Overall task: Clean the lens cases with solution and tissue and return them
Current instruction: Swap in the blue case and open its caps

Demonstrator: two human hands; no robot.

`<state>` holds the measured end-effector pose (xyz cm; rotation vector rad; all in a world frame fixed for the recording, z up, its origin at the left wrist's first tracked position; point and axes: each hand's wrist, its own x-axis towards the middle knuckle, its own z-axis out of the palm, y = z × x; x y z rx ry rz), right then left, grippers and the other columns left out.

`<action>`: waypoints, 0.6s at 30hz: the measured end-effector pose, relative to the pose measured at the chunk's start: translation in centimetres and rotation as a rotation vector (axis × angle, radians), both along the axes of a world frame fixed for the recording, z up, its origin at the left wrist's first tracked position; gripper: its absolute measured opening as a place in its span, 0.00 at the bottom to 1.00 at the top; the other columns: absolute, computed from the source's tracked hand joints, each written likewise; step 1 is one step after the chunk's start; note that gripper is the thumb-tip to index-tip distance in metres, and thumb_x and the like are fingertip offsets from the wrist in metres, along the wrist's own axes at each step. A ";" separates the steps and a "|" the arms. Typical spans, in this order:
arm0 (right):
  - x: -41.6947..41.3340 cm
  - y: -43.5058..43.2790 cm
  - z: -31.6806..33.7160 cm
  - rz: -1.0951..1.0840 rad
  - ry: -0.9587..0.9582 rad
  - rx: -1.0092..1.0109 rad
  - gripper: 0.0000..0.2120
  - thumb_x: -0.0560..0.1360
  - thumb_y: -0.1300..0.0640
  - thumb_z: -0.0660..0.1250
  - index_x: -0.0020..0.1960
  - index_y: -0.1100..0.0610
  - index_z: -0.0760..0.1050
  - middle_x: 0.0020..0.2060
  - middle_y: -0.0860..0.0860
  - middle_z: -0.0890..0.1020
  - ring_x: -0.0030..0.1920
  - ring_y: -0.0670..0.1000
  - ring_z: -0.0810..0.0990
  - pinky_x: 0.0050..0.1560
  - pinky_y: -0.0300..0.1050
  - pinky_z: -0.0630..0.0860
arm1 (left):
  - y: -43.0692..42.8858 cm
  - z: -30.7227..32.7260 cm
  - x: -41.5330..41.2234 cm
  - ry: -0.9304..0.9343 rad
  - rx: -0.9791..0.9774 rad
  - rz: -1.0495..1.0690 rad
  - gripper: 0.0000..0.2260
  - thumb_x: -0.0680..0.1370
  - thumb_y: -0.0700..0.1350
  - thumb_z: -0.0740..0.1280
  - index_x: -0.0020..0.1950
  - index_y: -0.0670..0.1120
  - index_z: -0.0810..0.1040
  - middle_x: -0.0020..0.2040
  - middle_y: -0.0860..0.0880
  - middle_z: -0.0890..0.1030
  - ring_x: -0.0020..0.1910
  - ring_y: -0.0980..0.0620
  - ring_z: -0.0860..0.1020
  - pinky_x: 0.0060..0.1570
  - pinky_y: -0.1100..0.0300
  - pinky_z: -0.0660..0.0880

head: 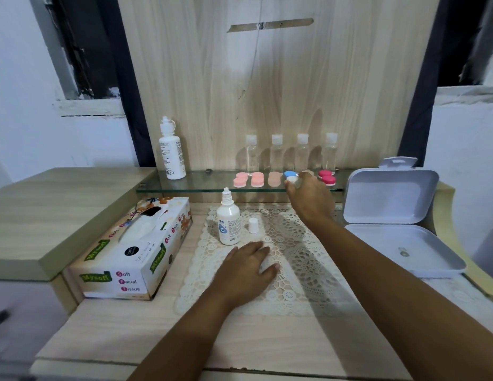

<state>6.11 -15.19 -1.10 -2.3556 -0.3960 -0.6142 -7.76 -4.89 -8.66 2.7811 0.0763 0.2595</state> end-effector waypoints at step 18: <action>-2.6 -2.0 -0.1 0.170 0.008 0.234 0.15 0.76 0.47 0.63 0.58 0.55 0.75 0.37 0.50 0.80 0.38 0.51 0.78 0.33 0.42 0.69 | 0.4 -0.2 0.0 -0.003 -0.030 -0.002 0.24 0.80 0.57 0.56 0.74 0.49 0.63 0.76 0.52 0.59 0.74 0.52 0.57 0.73 0.58 0.52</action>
